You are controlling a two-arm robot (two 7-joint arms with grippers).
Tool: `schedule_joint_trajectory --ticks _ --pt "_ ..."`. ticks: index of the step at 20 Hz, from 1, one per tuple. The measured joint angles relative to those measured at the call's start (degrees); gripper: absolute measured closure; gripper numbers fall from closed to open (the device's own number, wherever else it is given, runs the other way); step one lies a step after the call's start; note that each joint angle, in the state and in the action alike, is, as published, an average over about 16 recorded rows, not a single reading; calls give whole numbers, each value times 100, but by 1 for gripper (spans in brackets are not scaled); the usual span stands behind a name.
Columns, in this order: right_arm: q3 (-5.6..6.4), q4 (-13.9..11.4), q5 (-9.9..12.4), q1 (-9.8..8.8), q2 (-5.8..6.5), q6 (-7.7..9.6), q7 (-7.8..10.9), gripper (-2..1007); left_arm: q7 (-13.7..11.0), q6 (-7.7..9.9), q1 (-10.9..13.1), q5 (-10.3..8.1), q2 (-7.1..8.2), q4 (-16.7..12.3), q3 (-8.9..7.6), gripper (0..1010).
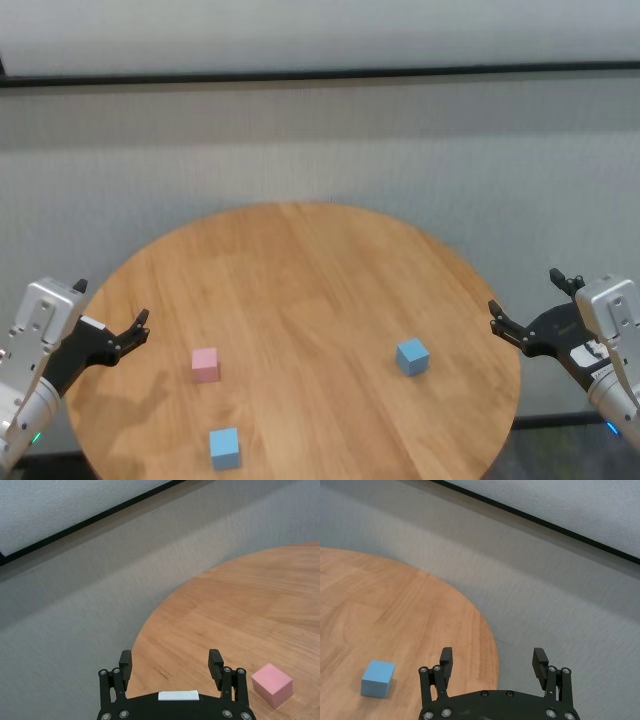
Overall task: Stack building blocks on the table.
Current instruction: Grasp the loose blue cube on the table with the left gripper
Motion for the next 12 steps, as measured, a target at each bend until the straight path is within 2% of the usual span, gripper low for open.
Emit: schedule_joint_trajectory --ticks 12 --pt "0 0 0 0 0 0 0 0 0 0 0 0 0 0 0 7"
